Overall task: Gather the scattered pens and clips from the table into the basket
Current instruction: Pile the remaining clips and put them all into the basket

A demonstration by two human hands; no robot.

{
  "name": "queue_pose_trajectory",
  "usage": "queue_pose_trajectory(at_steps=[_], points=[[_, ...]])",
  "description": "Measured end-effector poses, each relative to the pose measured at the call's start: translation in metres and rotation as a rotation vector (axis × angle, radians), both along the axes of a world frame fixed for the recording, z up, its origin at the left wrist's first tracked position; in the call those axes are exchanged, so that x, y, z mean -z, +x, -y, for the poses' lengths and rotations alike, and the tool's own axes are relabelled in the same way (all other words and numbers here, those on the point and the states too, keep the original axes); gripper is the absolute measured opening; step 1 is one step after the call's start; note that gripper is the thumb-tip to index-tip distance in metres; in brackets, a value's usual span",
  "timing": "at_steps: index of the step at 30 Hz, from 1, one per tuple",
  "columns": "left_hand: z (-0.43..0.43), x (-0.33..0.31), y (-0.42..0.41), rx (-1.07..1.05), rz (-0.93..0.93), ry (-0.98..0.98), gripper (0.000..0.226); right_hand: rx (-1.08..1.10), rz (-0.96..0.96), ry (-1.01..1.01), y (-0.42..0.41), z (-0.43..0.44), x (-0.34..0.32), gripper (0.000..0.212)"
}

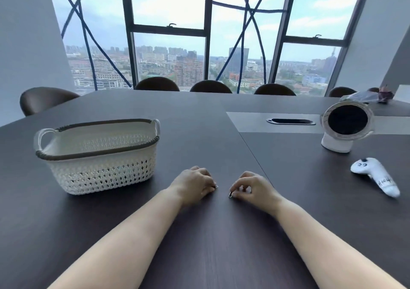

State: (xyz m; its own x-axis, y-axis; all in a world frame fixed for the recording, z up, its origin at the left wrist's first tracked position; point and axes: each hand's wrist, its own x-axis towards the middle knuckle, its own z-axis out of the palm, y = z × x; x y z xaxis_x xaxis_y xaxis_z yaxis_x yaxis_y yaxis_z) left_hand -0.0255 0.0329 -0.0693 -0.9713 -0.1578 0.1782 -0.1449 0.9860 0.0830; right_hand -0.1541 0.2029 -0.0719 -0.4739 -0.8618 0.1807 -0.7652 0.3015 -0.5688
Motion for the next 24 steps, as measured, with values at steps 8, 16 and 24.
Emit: queue_pose_trajectory(at_steps=[8, 16, 24], points=[[0.000, -0.007, 0.026, -0.123, -0.024, -0.004, 0.021, 0.008, -0.234, 0.343, 0.011, 0.015, -0.006, 0.010], [0.051, -0.073, 0.117, -0.234, -0.844, -0.048, 0.016, 0.103, -0.211, 0.035, 0.051, 0.061, -0.013, 0.010], [0.092, -0.068, 0.176, -0.575, -0.667, 0.002, 0.063, 0.062, -0.160, -0.470, 0.114, 0.115, -0.045, 0.017]])
